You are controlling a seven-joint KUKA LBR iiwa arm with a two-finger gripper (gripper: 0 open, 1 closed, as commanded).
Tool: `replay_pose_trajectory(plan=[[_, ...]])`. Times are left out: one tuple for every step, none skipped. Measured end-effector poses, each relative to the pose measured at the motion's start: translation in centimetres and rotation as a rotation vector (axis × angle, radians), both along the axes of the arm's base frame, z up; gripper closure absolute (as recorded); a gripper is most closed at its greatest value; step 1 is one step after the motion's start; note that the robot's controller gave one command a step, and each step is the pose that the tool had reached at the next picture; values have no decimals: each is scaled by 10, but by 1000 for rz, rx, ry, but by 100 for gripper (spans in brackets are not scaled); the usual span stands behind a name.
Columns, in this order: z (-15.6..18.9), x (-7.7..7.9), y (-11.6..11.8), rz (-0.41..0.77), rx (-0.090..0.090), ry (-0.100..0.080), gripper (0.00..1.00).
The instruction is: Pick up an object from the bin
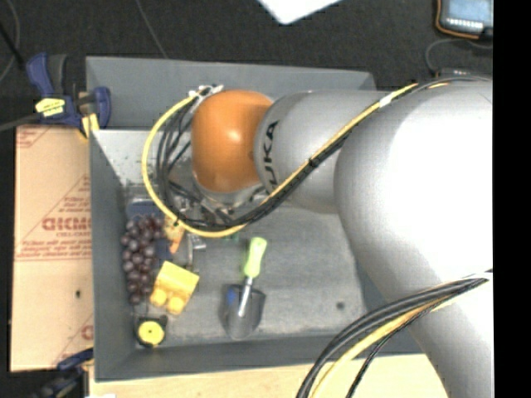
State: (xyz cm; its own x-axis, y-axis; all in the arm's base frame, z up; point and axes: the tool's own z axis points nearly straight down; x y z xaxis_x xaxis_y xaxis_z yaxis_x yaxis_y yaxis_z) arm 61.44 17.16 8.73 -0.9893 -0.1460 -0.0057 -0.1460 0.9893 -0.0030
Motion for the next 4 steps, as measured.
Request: replay_pose_trajectory(plan=[[-8,2,41,106,2,0,100],[-9,3,32,123,2,-1,100],[36,-1,10,111,1,6,100],[235,19,-21,122,3,-14,100]])
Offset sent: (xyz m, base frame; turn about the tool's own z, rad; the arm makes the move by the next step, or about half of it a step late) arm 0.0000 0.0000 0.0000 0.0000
